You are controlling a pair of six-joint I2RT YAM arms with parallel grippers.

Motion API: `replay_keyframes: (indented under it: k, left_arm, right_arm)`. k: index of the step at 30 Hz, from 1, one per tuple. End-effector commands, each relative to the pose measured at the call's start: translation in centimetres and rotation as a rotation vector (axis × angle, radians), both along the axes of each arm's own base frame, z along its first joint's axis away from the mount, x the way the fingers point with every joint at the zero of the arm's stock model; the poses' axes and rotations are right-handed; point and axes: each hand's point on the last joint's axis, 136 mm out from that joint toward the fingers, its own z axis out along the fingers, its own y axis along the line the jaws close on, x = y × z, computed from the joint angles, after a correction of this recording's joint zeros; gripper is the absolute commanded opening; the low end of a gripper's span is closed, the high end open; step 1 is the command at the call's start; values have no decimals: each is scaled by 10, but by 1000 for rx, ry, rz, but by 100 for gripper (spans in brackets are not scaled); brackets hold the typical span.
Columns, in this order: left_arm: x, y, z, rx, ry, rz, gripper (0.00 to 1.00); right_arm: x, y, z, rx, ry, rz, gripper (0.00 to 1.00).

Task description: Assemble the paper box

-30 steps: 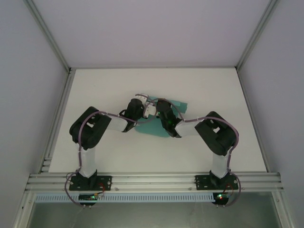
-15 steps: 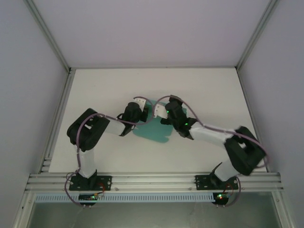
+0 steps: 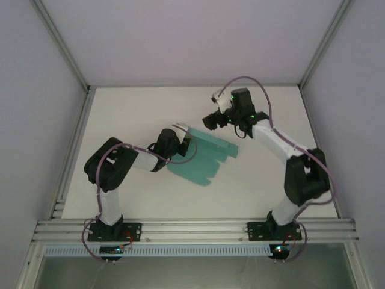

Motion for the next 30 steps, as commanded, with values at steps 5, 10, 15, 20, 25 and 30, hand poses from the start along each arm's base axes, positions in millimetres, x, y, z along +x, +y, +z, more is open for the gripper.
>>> replay_keyframes:
  k: [5, 10, 15, 20, 25, 30]
  left_arm:
    - [-8, -10, -13, 75, 58, -47, 0]
    - [-10, -12, -17, 73, 67, -51, 0]
    - [-11, -13, -24, 76, 76, -54, 1]
    - [-6, -18, -17, 43, 70, -44, 9]
    - [1, -28, -2, 7, 50, -63, 20]
    - [8, -29, 2, 7, 26, -50, 21]
  right_arm:
    - [-29, 34, -48, 17, 288, 150, 84]
    - [-41, 33, -85, -58, 364, 164, 80]
    - [-45, 26, -110, -86, 424, 129, 63]
    - [-55, 25, -123, -80, 482, 128, 55]
    - [-57, 24, -126, -71, 511, 134, 50]
    - [-57, 28, -124, -61, 517, 153, 48]
